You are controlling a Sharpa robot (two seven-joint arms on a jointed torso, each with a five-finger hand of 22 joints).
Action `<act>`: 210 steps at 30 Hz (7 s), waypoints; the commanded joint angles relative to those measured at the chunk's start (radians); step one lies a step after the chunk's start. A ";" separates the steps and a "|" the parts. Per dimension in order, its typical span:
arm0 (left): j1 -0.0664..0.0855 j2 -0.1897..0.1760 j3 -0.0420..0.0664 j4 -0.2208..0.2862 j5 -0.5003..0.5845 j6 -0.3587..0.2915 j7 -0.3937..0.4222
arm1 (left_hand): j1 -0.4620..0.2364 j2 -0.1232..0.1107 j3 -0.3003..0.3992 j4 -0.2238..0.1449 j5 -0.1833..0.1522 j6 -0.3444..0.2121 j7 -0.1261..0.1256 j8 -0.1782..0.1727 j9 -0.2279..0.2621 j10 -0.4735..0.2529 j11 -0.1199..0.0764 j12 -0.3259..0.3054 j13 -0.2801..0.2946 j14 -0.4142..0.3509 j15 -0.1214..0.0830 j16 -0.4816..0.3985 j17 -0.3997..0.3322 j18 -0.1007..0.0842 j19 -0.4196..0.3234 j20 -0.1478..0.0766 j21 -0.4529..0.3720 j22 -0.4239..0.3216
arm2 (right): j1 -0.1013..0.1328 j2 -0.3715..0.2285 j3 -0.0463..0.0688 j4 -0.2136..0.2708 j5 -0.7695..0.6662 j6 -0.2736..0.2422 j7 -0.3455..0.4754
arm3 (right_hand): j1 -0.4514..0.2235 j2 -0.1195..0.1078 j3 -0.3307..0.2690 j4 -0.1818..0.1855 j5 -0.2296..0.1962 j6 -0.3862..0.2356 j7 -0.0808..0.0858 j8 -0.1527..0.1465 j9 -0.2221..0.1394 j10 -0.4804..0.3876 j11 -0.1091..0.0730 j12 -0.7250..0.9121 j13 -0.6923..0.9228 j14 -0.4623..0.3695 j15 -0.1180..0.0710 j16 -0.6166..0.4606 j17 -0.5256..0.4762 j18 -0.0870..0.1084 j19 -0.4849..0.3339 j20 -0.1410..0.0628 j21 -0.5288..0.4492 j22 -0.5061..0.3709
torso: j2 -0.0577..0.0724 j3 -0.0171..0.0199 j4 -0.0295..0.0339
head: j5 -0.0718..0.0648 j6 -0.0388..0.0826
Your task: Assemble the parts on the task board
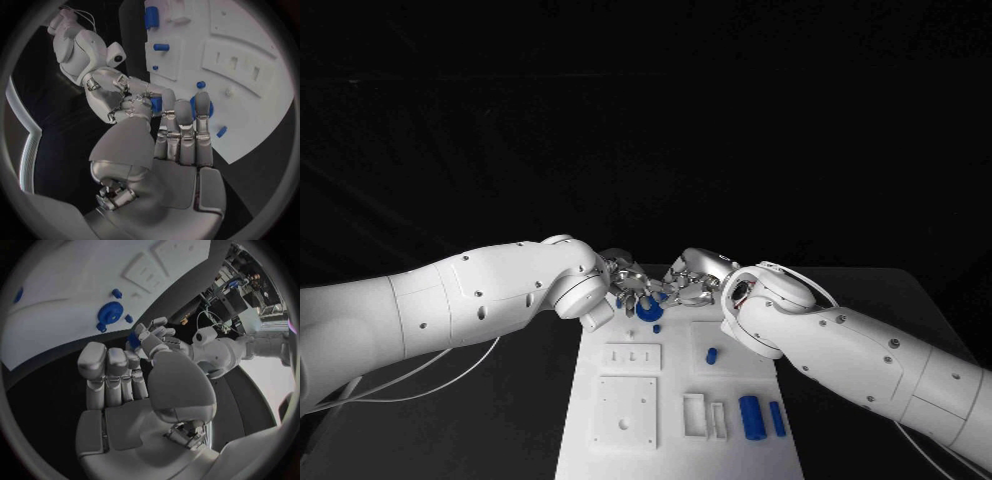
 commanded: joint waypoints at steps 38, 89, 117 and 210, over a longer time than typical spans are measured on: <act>0.001 -0.010 0.000 0.004 0.026 0.012 -0.015 | -0.134 -0.105 0.572 -0.154 0.185 0.058 -0.036 0.037 0.420 0.079 -0.033 -0.028 -0.005 0.029 -0.028 0.032 0.061 -0.006 0.035 -0.027 -0.007 0.058 | -0.012 -0.054 0.001 0.023 0.008 -0.103 0.043 | 0.047 -0.118 -0.289 0.195 0.115 -0.342 0.057 -0.003 -0.012 -0.126 0.049 -0.166 -0.246 -0.061 0.034 -0.106 -0.102 0.028 -0.024 0.033 -0.220 0.073 | -0.002 0.0014 -0.0017 | 0.007 -0.019; -0.127 -0.116 -0.051 0.203 -0.384 -0.283 -0.127 | -0.122 -0.201 0.572 -0.133 0.292 0.215 -0.068 -0.051 0.366 0.147 -0.059 0.099 0.082 0.174 -0.055 0.057 0.378 -0.004 0.168 -0.047 -0.148 0.357 | -0.071 -0.266 0.168 -0.026 0.382 -0.232 0.138 | 0.047 -0.100 -0.308 0.158 0.333 -0.332 0.057 -0.003 -0.012 -0.139 0.045 -0.146 -0.339 -0.082 0.034 -0.127 -0.157 0.034 -0.017 0.033 -0.320 0.063 | -0.025 0.0168 -0.0009 | 0.025 -0.125; -0.172 -0.103 -0.051 0.184 -0.412 -0.213 -0.143 | -0.113 -0.198 0.561 -0.146 0.271 0.237 -0.068 -0.051 0.311 0.147 -0.054 0.112 0.086 0.178 -0.049 0.066 0.386 -0.002 0.200 -0.038 -0.228 0.463 | -0.069 -0.249 0.170 -0.037 0.383 -0.208 0.126 | 0.038 -0.093 -0.303 0.157 0.348 -0.333 0.057 -0.003 -0.012 -0.141 0.045 -0.144 -0.342 -0.083 0.034 -0.126 -0.158 0.033 -0.016 0.033 -0.326 0.063 | -0.025 0.0168 -0.0013 | 0.015 -0.155; -0.166 -0.067 -0.050 0.124 -0.407 -0.054 -0.158 | -0.197 -0.045 0.508 -0.146 0.112 0.305 -0.096 -0.038 0.502 0.145 -0.063 0.219 0.132 0.203 -0.039 0.120 0.495 0.049 0.239 0.028 -0.309 0.571 | -0.069 -0.240 0.170 -0.062 0.383 -0.181 0.115 | 0.031 -0.085 -0.275 0.117 0.390 -0.335 0.058 -0.003 -0.012 -0.144 0.044 -0.145 -0.347 -0.085 0.033 -0.126 -0.159 0.033 -0.016 0.032 -0.333 0.062 | -0.025 0.0165 -0.0014 | 0.018 -0.174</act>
